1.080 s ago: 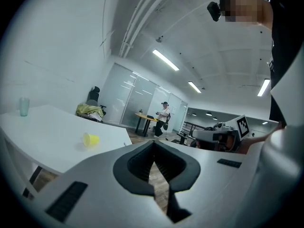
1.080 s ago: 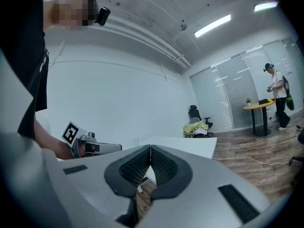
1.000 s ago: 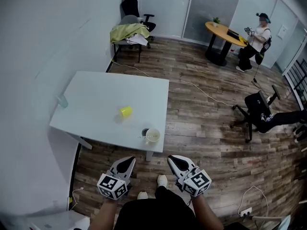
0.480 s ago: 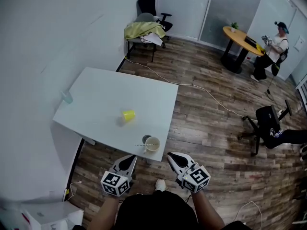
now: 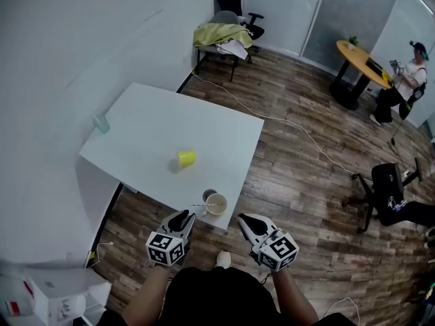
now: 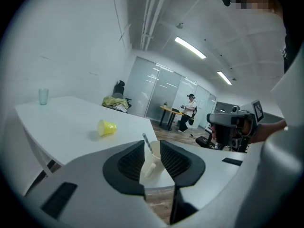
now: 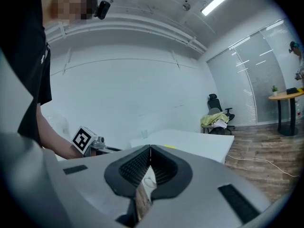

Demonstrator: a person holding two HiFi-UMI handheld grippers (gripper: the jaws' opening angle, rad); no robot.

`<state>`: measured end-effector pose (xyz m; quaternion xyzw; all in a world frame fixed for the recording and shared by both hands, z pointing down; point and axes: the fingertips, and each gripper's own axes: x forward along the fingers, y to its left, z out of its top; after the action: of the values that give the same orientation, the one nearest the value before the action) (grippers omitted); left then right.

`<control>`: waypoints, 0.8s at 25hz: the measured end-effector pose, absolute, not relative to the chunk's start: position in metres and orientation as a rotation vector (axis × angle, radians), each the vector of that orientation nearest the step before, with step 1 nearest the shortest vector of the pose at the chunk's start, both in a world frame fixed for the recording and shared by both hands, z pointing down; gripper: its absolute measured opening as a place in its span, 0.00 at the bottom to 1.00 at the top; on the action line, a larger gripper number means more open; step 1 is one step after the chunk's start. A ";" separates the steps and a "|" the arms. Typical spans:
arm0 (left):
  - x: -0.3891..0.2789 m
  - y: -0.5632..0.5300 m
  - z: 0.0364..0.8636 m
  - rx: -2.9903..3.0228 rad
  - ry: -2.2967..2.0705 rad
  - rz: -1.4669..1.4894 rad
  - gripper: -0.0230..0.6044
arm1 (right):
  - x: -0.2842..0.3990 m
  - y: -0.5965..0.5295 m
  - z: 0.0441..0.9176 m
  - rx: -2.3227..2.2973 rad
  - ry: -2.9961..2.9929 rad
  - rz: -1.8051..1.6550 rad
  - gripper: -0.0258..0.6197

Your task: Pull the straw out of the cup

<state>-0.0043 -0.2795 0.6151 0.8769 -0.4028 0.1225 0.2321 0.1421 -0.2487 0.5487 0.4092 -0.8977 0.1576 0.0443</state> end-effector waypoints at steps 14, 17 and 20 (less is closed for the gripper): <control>-0.002 -0.305 0.624 2.289 -1.195 0.221 0.25 | 0.159 -0.257 0.566 1.171 -2.749 0.538 0.07; -0.002 -0.306 0.623 2.287 -1.184 0.201 0.25 | 0.159 -0.257 0.570 1.153 -2.748 0.525 0.07; -0.003 -0.307 0.622 2.289 -1.175 0.196 0.21 | 0.155 -0.260 0.567 1.159 -2.739 0.522 0.07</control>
<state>-0.0033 -0.3071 0.6220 0.8524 -0.4374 0.0731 0.2769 0.1553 -0.2602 0.5667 0.3831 -0.9054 0.1727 0.0609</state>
